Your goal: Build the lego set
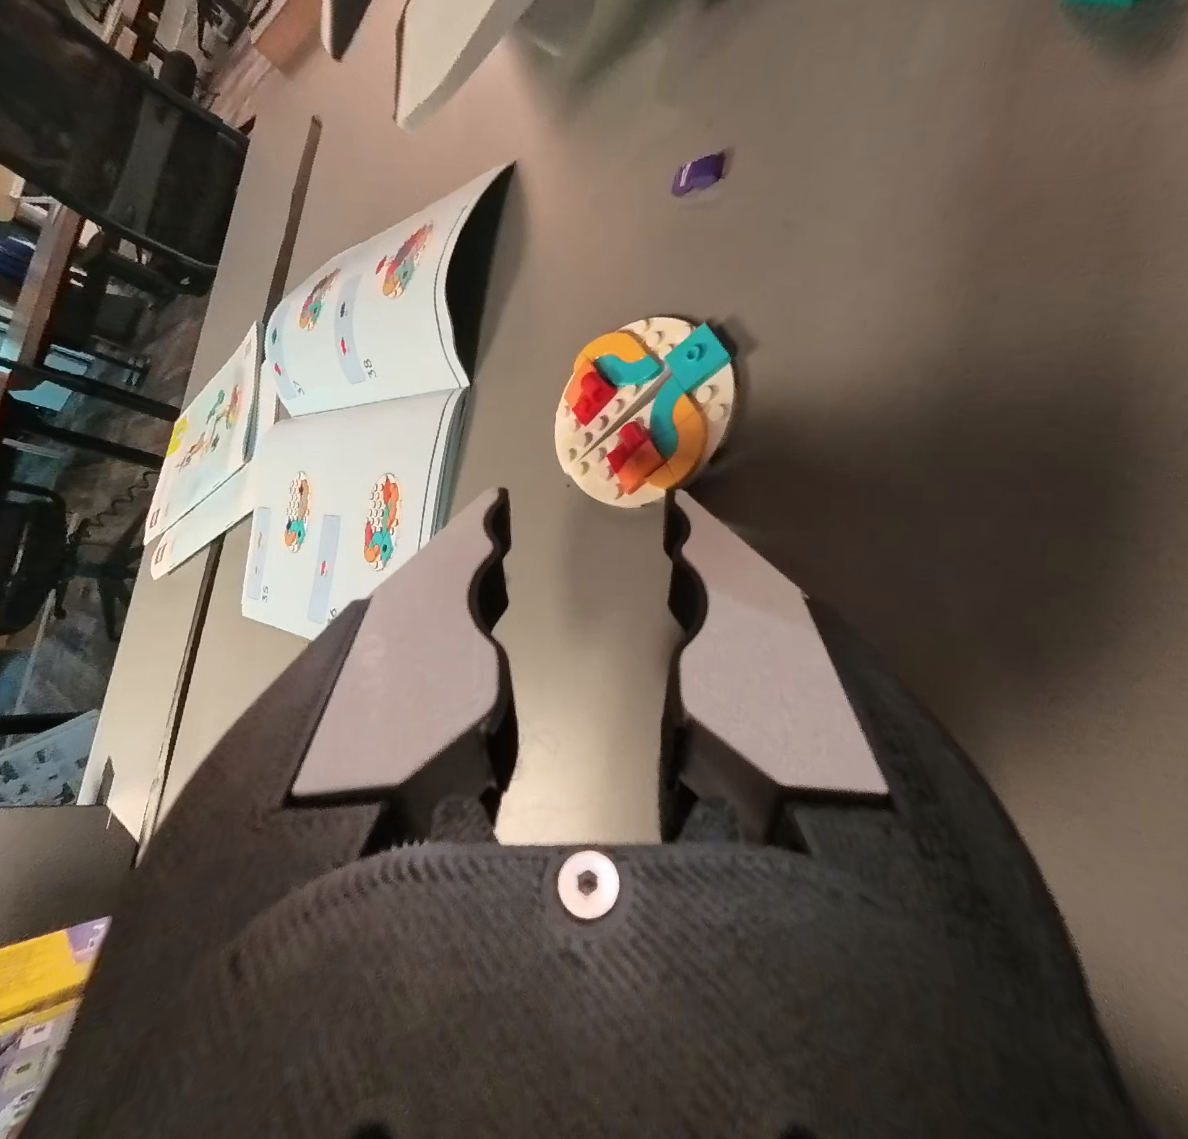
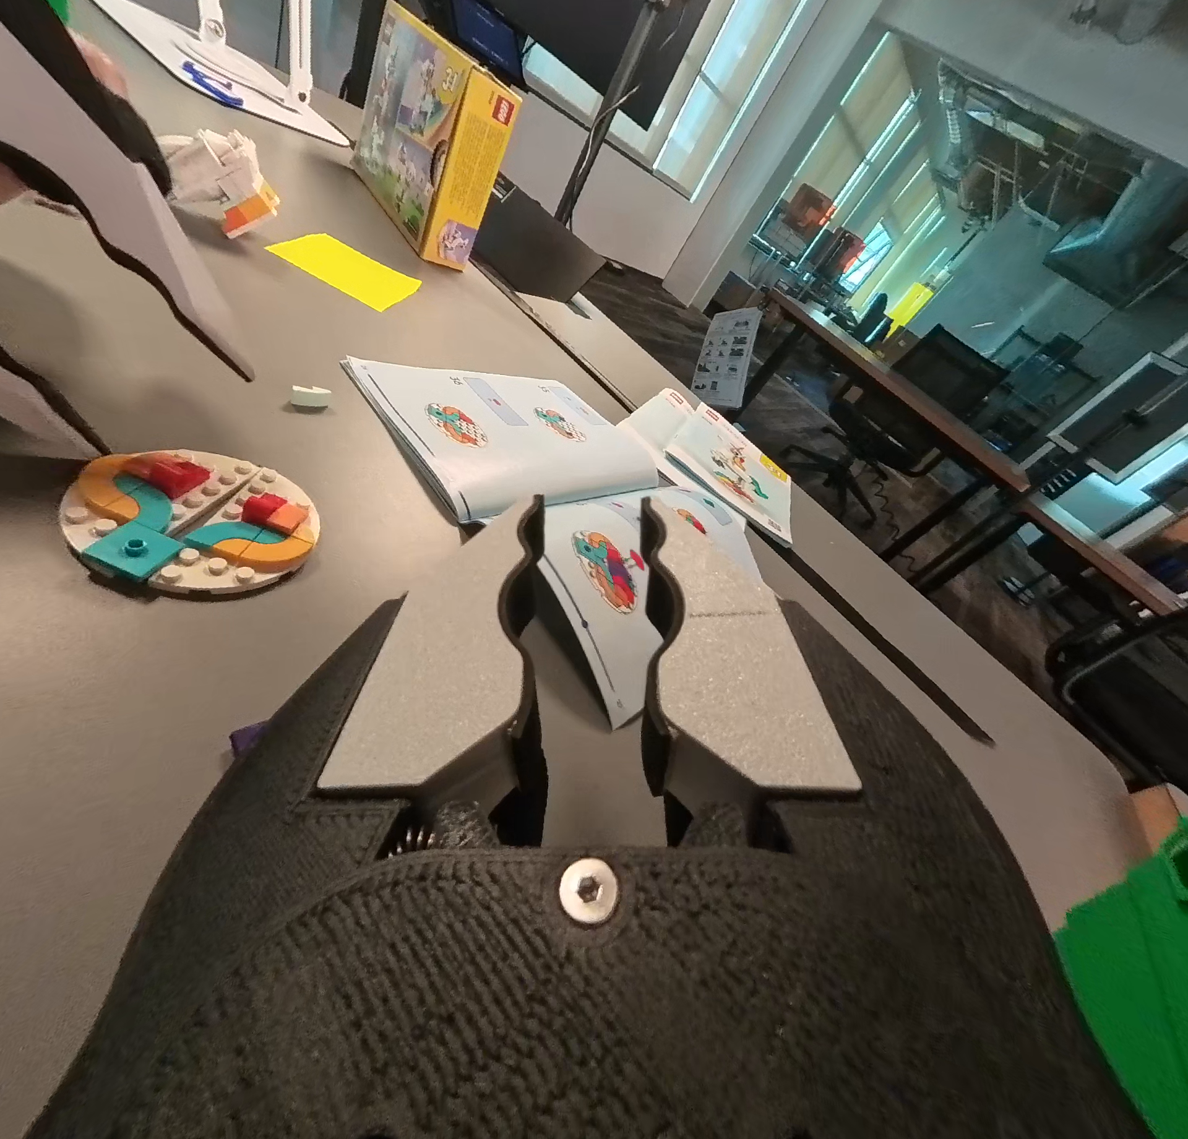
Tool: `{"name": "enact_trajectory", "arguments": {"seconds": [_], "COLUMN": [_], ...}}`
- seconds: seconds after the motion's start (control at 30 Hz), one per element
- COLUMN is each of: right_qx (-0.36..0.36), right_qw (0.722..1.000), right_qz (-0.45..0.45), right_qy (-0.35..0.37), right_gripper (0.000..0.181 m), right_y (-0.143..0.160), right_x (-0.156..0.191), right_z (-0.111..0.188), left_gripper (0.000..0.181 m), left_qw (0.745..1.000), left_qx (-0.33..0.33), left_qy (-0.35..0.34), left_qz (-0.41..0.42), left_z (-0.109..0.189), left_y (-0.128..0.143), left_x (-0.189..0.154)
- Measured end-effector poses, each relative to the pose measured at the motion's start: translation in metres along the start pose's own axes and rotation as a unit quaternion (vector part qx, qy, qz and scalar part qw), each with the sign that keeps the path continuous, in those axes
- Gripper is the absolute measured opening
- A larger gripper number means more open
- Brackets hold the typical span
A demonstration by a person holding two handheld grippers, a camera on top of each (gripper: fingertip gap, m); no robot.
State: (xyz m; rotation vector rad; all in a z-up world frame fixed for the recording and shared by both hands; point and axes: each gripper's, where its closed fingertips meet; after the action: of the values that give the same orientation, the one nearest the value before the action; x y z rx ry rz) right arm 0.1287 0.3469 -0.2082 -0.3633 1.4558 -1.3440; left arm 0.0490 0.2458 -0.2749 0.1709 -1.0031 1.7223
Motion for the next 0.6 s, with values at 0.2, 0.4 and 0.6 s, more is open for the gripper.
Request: {"name": "enact_trajectory", "arguments": {"seconds": [0.2, 0.4, 0.6], "right_qx": [0.014, 0.016, 0.054], "right_qw": [1.0, 0.999, 0.998], "right_qz": [0.003, 0.014, -0.013], "right_qy": [0.014, 0.028, -0.042], "right_gripper": [0.029, 0.032, 0.034], "right_y": [0.004, -0.005, -0.025], "right_x": [-0.001, 0.008, 0.046], "right_z": [0.008, 0.025, 0.035], "left_gripper": [0.05, 0.053, 0.052], "left_qw": [1.0, 0.999, 0.987], "left_qx": [0.003, -0.004, -0.065], "left_qy": [0.007, -0.008, -0.067], "left_qz": [0.011, 0.038, 0.128], "left_z": [0.005, 0.021, 0.064], "left_y": [0.002, 0.007, 0.016], "left_x": [-0.003, 0.002, 0.033]}}
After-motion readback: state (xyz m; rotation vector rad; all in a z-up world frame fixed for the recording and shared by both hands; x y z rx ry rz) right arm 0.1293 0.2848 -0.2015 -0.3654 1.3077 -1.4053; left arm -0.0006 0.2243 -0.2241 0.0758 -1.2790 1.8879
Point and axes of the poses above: each gripper's, where its closed fingertips meet, z back along the fingers, y out of its underside, x = y × z across the jaws, and after that the axes turned 7 degrees about x, right-handed
